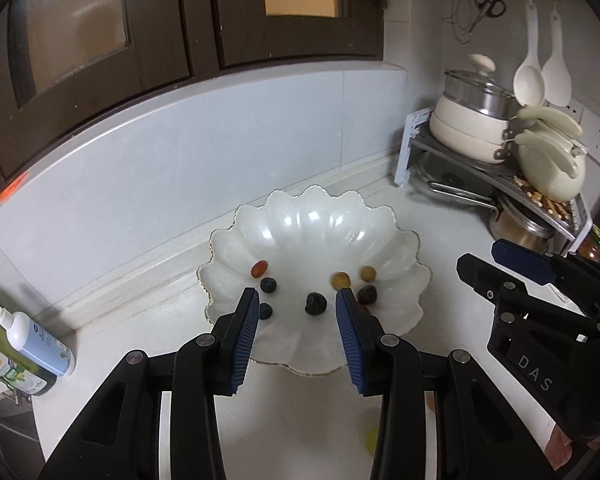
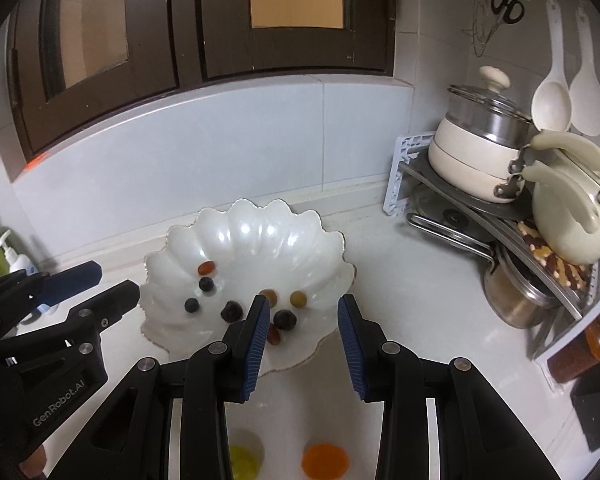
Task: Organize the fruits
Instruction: 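Move both open tools back from the bowl toward the apple and orange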
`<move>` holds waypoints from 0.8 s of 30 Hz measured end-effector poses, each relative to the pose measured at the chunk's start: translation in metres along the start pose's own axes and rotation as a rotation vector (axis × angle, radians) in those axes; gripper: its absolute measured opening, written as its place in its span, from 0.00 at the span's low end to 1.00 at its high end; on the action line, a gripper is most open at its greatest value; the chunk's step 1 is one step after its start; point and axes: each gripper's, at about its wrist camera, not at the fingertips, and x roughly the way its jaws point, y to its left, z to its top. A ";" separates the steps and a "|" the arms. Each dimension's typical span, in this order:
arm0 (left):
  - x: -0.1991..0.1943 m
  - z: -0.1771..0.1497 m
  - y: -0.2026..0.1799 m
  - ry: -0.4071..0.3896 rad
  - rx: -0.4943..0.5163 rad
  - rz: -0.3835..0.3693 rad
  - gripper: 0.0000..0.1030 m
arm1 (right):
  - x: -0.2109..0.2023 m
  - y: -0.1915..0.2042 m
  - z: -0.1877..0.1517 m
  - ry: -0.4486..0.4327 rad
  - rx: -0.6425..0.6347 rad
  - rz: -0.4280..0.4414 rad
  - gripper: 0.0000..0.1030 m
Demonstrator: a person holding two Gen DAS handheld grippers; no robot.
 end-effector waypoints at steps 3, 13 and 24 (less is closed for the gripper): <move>-0.014 -0.005 -0.004 -0.021 0.000 -0.007 0.38 | -0.011 -0.001 -0.007 -0.014 0.007 0.001 0.36; -0.047 -0.022 -0.011 -0.062 -0.003 -0.040 0.42 | -0.051 -0.003 -0.026 -0.073 0.009 0.000 0.36; -0.075 -0.044 -0.021 -0.084 0.004 -0.065 0.46 | -0.076 -0.006 -0.048 -0.092 0.015 0.026 0.36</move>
